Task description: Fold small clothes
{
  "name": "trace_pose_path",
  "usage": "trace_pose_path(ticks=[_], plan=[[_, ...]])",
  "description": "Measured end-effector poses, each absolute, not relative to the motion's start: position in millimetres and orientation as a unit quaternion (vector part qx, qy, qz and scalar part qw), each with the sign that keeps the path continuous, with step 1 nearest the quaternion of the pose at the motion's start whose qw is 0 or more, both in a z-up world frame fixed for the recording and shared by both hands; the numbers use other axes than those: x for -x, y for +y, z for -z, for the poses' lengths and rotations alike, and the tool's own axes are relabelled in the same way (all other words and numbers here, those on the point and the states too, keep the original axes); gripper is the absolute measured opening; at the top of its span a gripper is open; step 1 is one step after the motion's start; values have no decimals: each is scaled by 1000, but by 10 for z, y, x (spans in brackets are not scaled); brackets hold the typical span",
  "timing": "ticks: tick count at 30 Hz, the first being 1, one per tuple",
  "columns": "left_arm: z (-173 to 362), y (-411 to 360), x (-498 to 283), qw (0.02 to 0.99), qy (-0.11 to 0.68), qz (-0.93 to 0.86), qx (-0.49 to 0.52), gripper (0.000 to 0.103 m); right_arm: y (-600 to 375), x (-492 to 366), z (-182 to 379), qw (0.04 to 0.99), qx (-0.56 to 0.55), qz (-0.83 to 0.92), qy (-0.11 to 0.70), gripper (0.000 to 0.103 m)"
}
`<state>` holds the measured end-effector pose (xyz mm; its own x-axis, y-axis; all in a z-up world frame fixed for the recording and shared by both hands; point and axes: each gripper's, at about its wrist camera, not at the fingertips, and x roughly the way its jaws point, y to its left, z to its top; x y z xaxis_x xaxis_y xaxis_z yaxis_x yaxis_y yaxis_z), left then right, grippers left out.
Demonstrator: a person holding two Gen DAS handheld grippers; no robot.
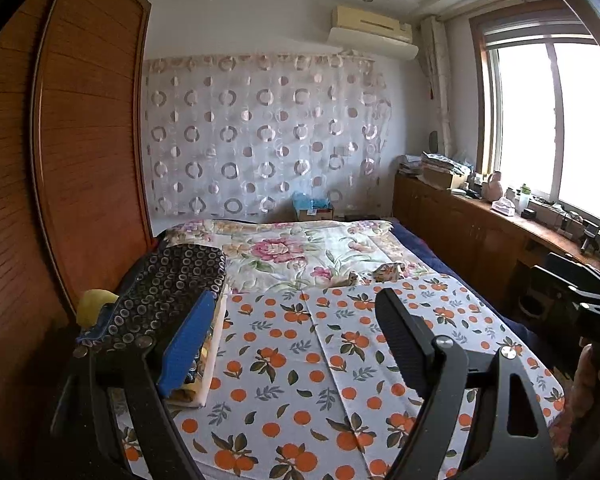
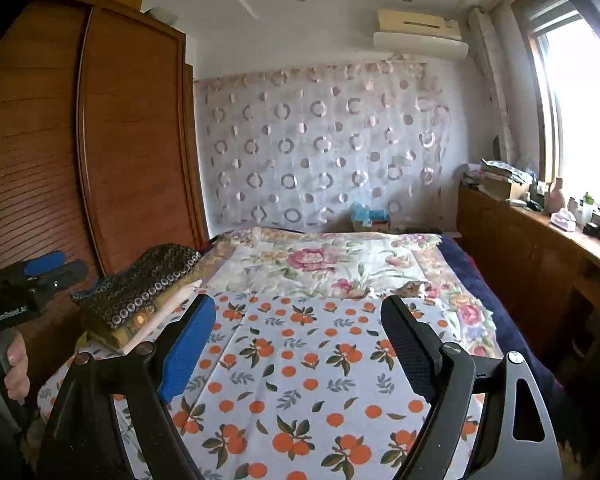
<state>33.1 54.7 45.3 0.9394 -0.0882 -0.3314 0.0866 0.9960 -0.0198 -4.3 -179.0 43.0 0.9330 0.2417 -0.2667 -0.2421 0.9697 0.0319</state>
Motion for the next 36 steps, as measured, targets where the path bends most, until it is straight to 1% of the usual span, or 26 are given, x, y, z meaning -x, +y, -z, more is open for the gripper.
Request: trace_pose_path(ticks=[36], plan=[[-430,585,-265,986,165,38,1,83,-1955,-63,-465,982,-6,-124,143,86]])
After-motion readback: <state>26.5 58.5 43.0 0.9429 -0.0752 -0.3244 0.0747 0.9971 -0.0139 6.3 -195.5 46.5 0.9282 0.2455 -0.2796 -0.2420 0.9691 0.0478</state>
